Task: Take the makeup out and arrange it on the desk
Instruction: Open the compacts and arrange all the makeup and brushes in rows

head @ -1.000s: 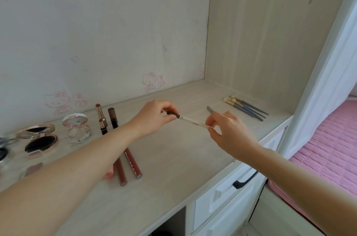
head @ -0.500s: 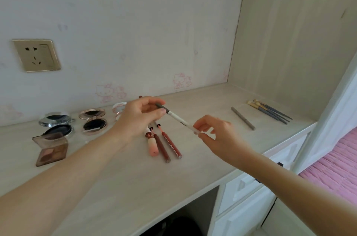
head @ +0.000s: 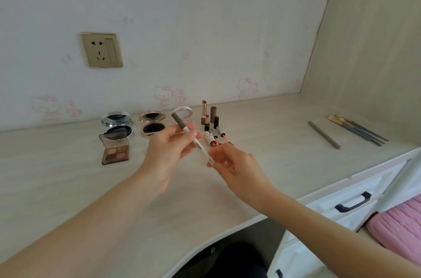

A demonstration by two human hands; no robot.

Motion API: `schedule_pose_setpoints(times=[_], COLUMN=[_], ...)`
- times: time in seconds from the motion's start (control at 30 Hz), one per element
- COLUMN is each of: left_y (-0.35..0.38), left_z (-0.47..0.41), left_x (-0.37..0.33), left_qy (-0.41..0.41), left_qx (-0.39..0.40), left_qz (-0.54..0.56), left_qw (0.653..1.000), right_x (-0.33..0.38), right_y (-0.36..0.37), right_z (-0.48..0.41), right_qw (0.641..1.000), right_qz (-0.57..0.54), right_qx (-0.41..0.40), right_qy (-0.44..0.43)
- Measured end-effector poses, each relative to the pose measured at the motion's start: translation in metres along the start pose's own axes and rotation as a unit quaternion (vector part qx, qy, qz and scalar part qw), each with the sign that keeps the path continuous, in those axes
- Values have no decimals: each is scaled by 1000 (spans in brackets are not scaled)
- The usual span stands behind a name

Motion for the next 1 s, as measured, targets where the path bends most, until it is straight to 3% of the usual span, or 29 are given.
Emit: schedule_pose_setpoints(times=[0.23,0.53,0.7,0.87,1.0], left_y=[-11,-18,-27,-36,-35], left_z=[8,4,2,1,4], left_x=[3,1,0,-1,2], left_qy=[19,37,77,158,270], left_qx=[-14,-34,-5,26,61], left_qz=[-24,-57,-173,-364,-504], left_qw=[999,997,982,917,818], right_x=[6,2,0,-1,-4], right_y=[16,30,19,14,22], right_z=[-6,-11,-19,-28,-27], right_qw=[998,999,996,997,994], right_qz=[-55,-41,-65,-36,50], right_qx=[-15,-8,-41,-69,-90], right_qy=[10,24,42,20,-46])
Point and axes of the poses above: each hand's wrist, its own z-axis away from the middle knuckle, its own y-axis out of the palm, x = y × z, the point moved 5 cm from there along -z, towards the middle knuckle, and after that the axes turned 2 degrees about y, right-handed, at the moved point
